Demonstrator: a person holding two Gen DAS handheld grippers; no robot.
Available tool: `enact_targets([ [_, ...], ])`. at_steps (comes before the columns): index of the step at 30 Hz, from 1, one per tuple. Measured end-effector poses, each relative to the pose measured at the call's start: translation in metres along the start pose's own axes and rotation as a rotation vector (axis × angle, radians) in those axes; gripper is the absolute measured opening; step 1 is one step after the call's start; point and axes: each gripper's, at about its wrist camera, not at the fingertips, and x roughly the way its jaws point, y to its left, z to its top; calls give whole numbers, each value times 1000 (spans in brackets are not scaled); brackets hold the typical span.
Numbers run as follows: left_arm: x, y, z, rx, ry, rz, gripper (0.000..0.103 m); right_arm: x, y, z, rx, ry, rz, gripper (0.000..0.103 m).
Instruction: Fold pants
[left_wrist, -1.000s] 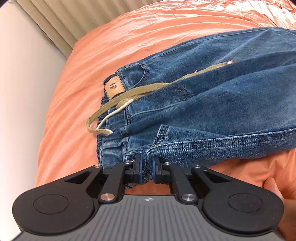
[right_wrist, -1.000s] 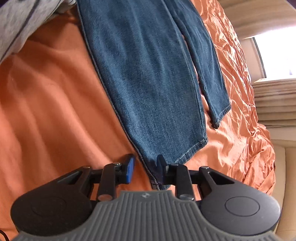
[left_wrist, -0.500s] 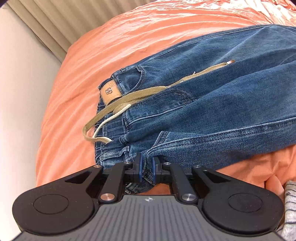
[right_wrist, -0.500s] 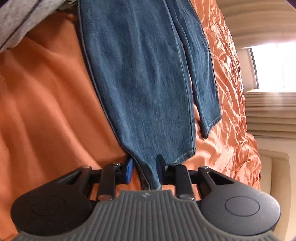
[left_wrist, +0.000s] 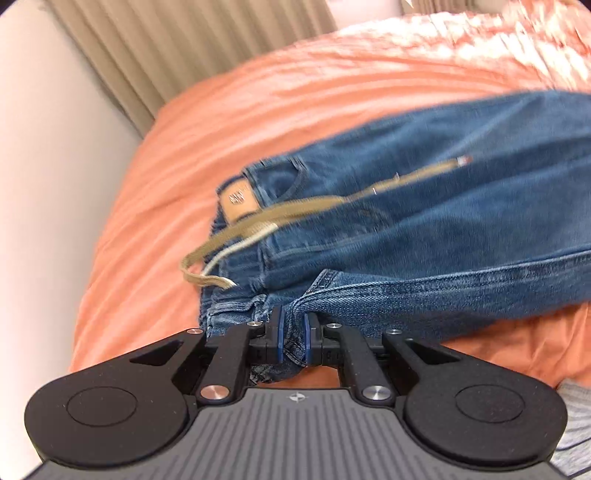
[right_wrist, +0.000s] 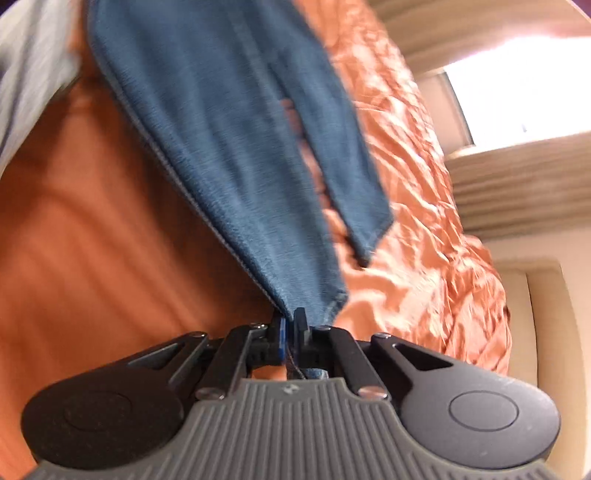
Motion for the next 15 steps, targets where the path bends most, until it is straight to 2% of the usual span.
enact_targets([
  [4, -17, 11, 13, -62, -74, 26, 10, -8, -44, 19, 200, -30, -18, 0],
  [8, -25, 23, 50, -76, -128, 68, 9, 3, -87, 46, 340, -32, -25, 0],
  [11, -18, 32, 86, -89, -154, 103, 9, 22, -119, 71, 404, -30, -28, 0],
  [15, 15, 41, 133, -84, -134, 137, 9, 63, -151, 108, 421, 0, -19, 0],
])
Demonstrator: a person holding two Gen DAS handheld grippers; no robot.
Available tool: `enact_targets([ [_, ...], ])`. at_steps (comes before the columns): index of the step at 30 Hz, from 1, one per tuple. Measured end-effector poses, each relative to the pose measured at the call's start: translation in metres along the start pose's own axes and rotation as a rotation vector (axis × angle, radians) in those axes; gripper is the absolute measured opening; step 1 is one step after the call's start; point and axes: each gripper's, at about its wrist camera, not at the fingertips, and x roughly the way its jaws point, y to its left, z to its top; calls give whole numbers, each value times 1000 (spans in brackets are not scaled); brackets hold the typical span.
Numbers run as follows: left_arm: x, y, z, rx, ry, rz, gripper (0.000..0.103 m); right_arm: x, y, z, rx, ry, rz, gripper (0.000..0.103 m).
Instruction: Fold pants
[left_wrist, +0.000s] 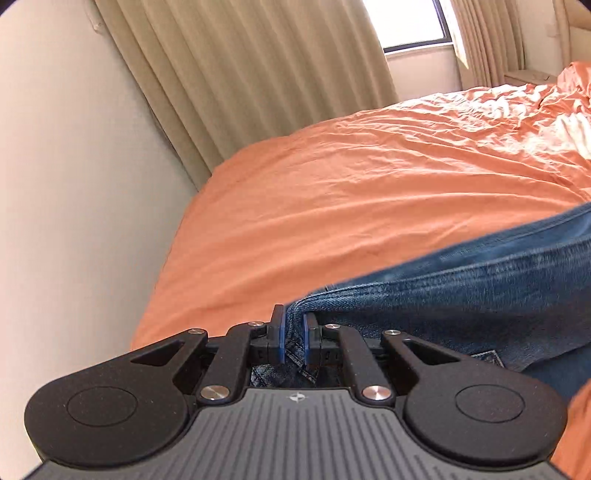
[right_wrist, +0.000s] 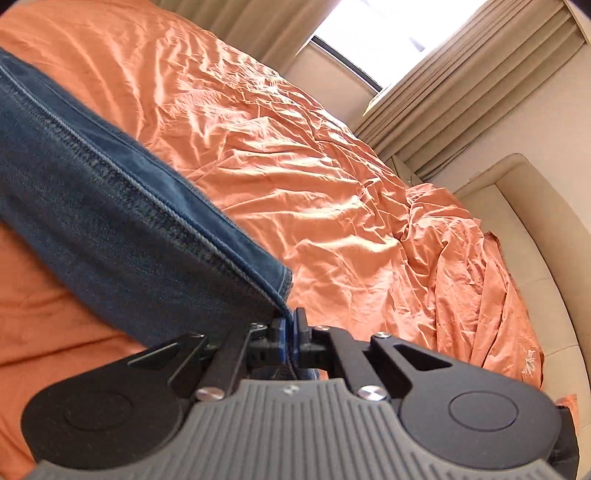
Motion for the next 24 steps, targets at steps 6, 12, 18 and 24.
enact_targets([
  [6, 84, -16, 39, 38, 77, 11, 9, 94, 3, 60, -46, 78, 9, 0],
  [12, 162, -20, 46, 48, 191, 54, 0, 192, 30, 87, -91, 181, 53, 0],
  [18, 190, -12, 36, 69, 231, -162, 14, 250, 57, 83, -152, 267, 84, 0],
  [24, 188, 31, 24, -18, 246, -320, 76, 255, 61, 76, -162, 258, 90, 0],
])
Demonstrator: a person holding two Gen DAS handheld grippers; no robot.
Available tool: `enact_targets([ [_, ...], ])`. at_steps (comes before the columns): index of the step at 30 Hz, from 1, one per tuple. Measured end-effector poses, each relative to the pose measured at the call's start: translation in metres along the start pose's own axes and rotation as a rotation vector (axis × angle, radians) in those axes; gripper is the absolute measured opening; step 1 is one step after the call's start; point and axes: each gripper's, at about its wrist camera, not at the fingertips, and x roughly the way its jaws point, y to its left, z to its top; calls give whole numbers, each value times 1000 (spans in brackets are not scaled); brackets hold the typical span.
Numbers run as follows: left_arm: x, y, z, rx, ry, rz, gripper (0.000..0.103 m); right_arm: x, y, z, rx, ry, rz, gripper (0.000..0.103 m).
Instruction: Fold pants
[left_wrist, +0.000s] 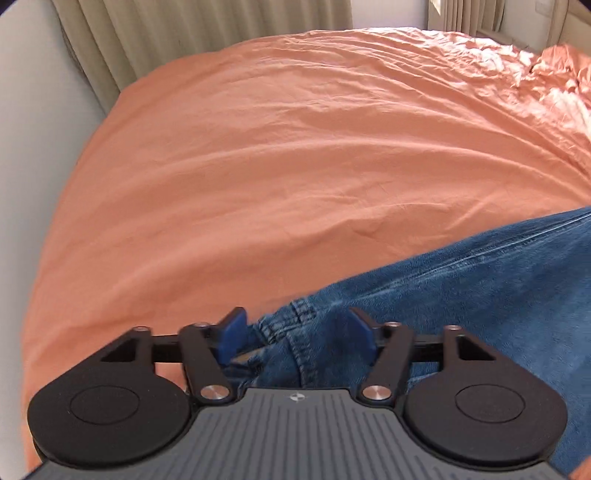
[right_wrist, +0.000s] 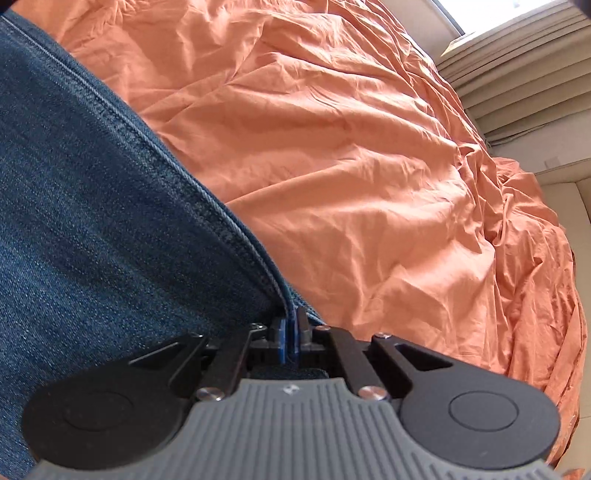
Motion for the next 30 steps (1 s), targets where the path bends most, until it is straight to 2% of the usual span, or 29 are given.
enact_targets([
  [4, 8, 14, -12, -27, 63, 35, 78, -4, 3, -1, -4, -1, -27, 0],
  [5, 12, 17, -15, -50, 81, 23, 78, -5, 4, -1, 2, 0, -35, 0],
  [10, 30, 22, -30, -173, 83, 39, 85, -14, 9, -3, 7, 13, -64, 0],
  [11, 33, 20, -32, -183, 77, 48, 83, -17, 9, -3, 12, 15, -73, 0],
  [13, 32, 13, -34, -190, 43, 88, 67, -23, 8, -4, 22, 15, -87, 0],
  [15, 26, 3, -34, -168, 14, 123, 34, -30, 7, -6, 18, 12, -107, 0],
  [17, 14, -11, -33, -110, -24, 172, 20, -38, 6, -9, 17, 7, -119, 0],
  [18, 7, -18, -33, -78, -52, 192, 6, -42, 5, -11, 22, 4, -125, 0],
  [19, -2, -22, -34, -64, -87, 212, 2, -47, 1, -13, 38, -2, -127, 0],
  [21, -20, -24, -33, -93, -150, 233, 2, -56, -7, -16, 84, -23, -125, 0],
  [25, -36, -24, -25, -97, -223, 279, 1, -67, -30, -14, 210, -50, -109, 0],
  [26, -36, -24, -21, -92, -231, 285, 1, -66, -34, -13, 225, -45, -107, 0],
  [30, -16, -22, -5, -87, -180, 281, 1, -50, -37, -7, 260, -26, -69, 0],
])
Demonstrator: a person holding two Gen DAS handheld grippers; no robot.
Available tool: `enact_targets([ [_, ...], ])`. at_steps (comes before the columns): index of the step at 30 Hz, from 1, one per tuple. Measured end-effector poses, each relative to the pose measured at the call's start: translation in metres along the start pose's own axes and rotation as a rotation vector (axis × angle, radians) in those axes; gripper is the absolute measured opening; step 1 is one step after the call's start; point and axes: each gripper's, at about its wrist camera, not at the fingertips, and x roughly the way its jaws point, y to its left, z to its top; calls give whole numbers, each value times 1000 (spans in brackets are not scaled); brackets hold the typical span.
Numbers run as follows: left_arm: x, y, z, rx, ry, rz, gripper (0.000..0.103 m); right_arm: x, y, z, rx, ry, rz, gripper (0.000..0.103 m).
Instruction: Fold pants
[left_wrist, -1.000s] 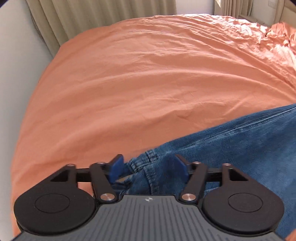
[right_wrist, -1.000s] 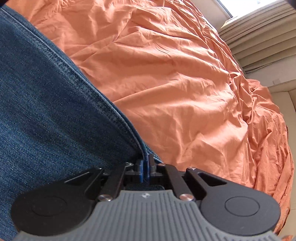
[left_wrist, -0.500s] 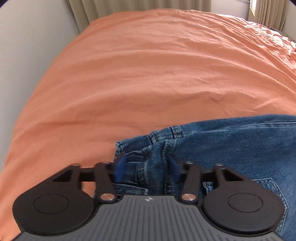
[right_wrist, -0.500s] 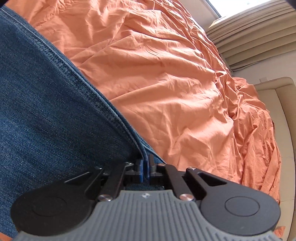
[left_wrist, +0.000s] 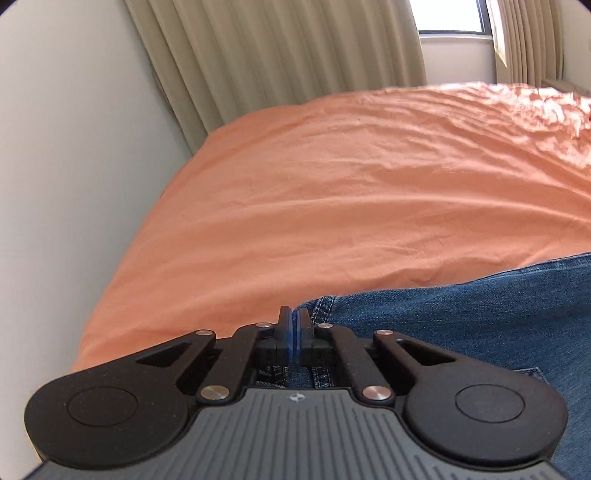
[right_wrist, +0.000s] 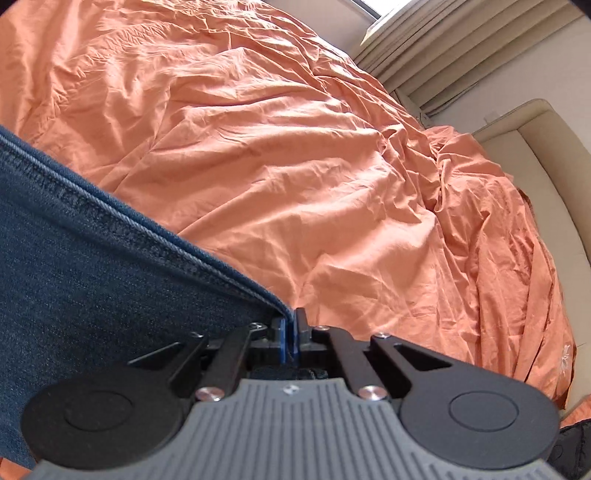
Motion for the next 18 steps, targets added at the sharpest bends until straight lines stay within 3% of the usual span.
enact_targets([
  [8, 31, -8, 0, -23, 33, 27, 1, 32, 15, 6, 13, 23, 1, 0],
  [9, 31, -9, 1, -12, 36, 36, 12, 32, 14, 5, 29, 12, 17, 2],
  [10, 32, -10, 2, 4, 43, 40, 20, 31, 10, 4, 56, 5, 28, 25],
  [12, 27, -12, 4, 23, 41, 90, 86, 22, 0, 3, 138, -28, 59, 66],
  [13, 22, -12, 4, 29, 8, 104, 90, 17, -6, 2, 177, -38, 77, 67],
  [14, 15, -12, 4, 33, -14, 101, 85, 13, -13, 1, 218, -38, 88, 65],
  [18, -11, -14, 8, 17, -15, 30, 83, -15, -42, -17, 385, -55, 155, 59],
])
